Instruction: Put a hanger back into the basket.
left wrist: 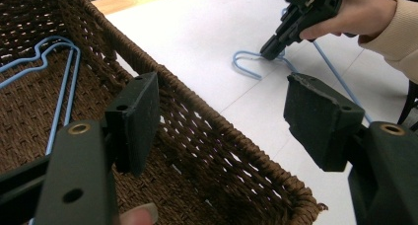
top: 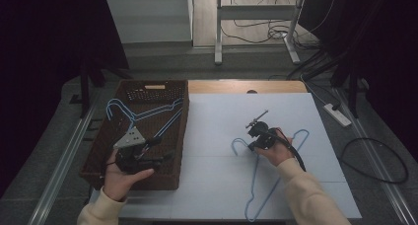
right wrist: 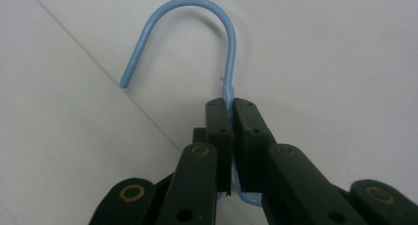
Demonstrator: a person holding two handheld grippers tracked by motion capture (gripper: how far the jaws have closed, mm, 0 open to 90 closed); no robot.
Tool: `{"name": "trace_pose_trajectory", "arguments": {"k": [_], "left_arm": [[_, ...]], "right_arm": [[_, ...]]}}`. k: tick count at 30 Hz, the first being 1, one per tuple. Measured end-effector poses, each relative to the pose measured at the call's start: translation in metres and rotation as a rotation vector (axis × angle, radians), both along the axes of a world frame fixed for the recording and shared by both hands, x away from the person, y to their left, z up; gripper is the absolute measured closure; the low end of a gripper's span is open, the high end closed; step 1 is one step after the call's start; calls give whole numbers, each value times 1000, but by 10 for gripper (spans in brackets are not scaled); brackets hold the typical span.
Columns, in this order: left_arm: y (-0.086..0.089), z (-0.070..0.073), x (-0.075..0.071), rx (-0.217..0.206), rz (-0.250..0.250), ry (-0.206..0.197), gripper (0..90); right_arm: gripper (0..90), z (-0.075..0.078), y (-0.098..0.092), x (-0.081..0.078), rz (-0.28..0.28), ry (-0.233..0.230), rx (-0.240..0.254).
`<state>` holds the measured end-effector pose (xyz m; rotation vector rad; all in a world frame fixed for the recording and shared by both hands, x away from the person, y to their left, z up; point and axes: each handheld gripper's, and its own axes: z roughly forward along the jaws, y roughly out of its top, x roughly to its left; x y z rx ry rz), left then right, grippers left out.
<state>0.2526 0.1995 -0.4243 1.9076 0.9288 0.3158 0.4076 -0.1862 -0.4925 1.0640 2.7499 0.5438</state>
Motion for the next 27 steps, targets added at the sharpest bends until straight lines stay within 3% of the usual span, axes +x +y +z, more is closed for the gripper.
{"name": "trace_pose_trajectory", "arguments": {"k": [8,15,27], "left_arm": [[-7,0,-1,5,-16,-1,309],[-17,0,-2,12,-35,6,310],[-37,0,-1,21,-74,16,309]], "right_arm": [[865,22,-7,-9,-24,-106,160],[864,30,-12,-23,-25,-170,265],[864,37,-18,-37,-21,-242,328]]}}
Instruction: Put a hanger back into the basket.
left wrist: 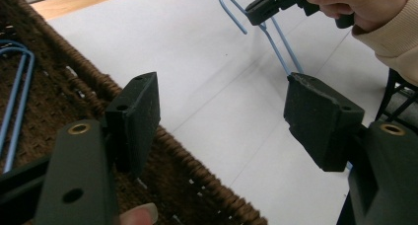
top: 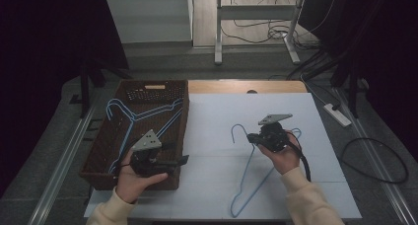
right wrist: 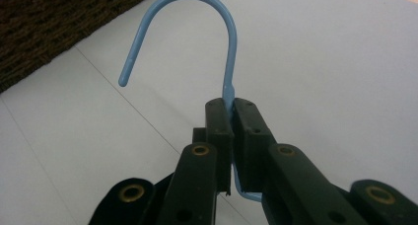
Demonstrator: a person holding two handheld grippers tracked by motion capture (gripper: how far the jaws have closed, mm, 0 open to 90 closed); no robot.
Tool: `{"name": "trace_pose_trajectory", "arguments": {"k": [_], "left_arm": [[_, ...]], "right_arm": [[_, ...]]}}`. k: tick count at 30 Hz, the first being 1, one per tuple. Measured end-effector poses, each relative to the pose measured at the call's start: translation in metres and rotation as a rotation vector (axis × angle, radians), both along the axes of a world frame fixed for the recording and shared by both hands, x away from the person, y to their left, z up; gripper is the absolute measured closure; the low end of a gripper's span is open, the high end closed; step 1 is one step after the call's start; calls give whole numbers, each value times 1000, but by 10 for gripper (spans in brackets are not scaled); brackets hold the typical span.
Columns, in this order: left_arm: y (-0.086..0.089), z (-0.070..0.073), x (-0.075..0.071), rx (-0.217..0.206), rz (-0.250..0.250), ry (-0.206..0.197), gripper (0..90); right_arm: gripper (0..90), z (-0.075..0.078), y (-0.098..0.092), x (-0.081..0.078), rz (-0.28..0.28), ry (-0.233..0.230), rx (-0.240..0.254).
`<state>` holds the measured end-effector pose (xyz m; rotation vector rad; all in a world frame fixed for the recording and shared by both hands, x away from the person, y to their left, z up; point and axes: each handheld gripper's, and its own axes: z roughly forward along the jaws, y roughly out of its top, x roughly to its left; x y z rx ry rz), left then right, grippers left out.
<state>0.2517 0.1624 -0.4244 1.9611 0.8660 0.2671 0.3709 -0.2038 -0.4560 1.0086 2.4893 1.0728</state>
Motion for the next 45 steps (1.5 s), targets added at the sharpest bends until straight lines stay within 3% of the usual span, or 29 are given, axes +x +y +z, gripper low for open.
{"name": "trace_pose_trajectory", "arguments": {"k": [26,36,39,45], "left_arm": [[-41,-7,12,13,-44,49,309],[-81,-17,18,43,-93,93,302],[-92,-20,18,75,-94,89,300],[-112,-25,18,79,-120,108,292]], "right_arm": [[863,13,-2,-16,-13,-74,84],[862,15,-1,-19,-15,-86,101],[863,15,-1,-19,-15,-86,103],[863,14,0,-20,-16,-88,107]]}}
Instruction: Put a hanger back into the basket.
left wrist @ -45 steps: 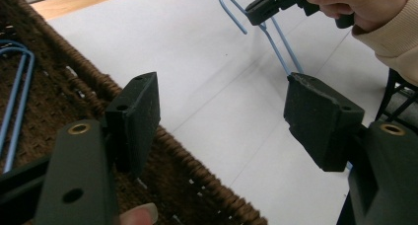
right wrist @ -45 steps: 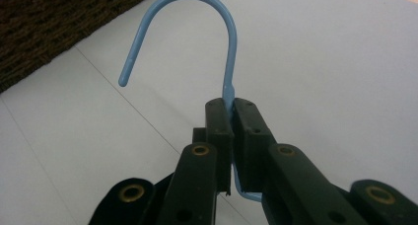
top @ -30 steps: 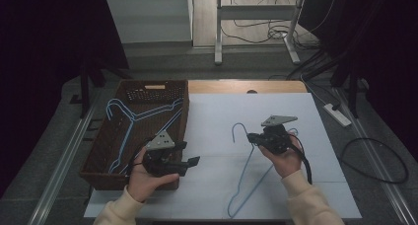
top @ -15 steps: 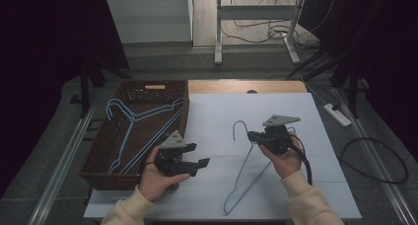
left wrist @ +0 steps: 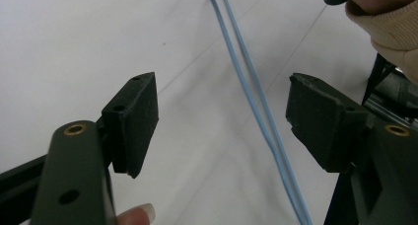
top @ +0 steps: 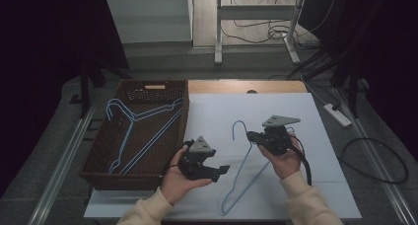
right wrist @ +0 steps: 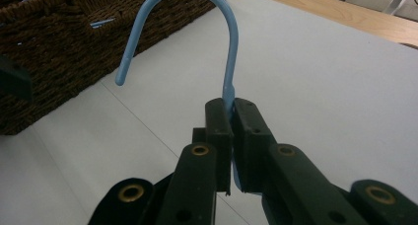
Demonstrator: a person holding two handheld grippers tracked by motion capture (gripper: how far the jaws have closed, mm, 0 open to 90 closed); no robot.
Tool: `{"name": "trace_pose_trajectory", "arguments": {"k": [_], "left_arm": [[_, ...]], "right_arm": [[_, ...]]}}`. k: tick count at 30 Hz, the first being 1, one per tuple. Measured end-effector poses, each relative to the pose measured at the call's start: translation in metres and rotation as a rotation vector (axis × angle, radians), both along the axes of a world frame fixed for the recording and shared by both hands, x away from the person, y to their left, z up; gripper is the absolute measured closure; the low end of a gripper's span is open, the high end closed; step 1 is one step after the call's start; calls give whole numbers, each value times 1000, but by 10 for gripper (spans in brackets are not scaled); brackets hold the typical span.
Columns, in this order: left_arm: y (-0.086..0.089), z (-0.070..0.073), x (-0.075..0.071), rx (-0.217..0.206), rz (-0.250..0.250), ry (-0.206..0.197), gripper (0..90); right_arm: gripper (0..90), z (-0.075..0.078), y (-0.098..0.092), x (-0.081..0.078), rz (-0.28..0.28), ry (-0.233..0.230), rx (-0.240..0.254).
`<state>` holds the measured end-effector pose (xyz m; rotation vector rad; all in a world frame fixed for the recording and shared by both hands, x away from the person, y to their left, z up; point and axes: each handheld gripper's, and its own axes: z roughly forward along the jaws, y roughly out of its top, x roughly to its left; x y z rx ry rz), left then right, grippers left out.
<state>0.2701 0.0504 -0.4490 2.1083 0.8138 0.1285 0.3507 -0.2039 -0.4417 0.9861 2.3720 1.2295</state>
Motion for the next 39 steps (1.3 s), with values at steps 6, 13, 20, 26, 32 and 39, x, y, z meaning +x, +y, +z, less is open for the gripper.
{"name": "trace_pose_trajectory", "arguments": {"k": [6,13,20,26,32,39], "left_arm": [[-20,-11,6,17,-22,28,290],[-41,-25,16,36,-35,68,297],[-56,-45,27,65,-26,94,419],[-57,-49,28,36,-50,117,718],[-53,-47,31,0,-32,149,829],[-40,-38,30,-90,33,109,869]], "right_arm": [[862,1,1,-1,-3,-5,5],[862,1,0,-1,-12,-10,8],[862,0,0,-1,-17,-17,14],[861,2,-2,-2,-28,-24,21],[860,5,-6,-4,-24,-19,42],[799,15,-26,-14,-3,-79,124]]}}
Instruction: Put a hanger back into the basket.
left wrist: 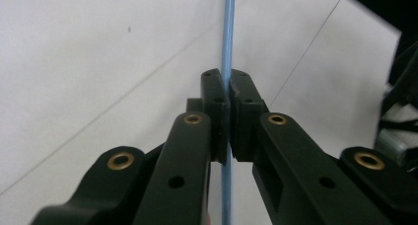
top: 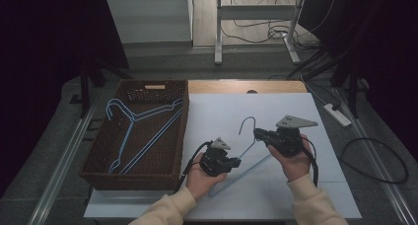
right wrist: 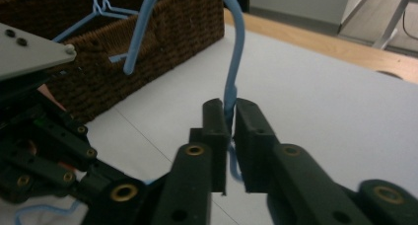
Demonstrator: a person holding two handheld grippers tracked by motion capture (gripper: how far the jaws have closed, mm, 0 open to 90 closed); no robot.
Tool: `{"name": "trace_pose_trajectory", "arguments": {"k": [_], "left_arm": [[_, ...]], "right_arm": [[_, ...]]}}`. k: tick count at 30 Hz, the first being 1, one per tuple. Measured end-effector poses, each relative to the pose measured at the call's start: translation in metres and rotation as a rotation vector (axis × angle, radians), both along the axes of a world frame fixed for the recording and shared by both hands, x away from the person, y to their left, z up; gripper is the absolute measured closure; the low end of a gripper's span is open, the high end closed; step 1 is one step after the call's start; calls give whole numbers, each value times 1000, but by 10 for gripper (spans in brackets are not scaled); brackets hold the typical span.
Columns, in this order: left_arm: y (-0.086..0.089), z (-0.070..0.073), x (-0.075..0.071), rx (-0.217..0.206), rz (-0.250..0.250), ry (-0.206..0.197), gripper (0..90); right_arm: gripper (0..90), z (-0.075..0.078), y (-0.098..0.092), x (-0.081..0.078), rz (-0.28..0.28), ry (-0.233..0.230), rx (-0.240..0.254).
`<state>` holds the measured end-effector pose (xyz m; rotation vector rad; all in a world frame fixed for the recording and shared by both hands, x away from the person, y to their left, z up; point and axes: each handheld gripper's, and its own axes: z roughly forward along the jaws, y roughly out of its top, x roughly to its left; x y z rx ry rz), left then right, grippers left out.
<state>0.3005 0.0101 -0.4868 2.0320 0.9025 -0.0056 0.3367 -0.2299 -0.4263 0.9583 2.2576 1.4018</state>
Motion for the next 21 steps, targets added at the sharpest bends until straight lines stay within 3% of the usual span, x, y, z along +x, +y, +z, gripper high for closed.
{"name": "trace_pose_trajectory", "arguments": {"k": [2,6,9,12,18,21], "left_arm": [[1,3,-1,-13,5,-9,870],[4,10,-3,-40,16,-22,870],[6,14,-6,-86,20,-7,870],[8,23,-9,-103,14,-16,869],[15,35,-11,-148,6,-9,869],[24,43,-12,-158,12,-23,869]], "right_arm": [[719,2,-8,-5,3,-10,42],[611,3,-22,-19,3,-51,72],[535,0,-34,-30,6,-71,76],[492,-10,-43,-36,5,-71,63],[413,-21,-50,-36,7,-61,44],[374,-24,-53,-35,2,-56,47]]}}
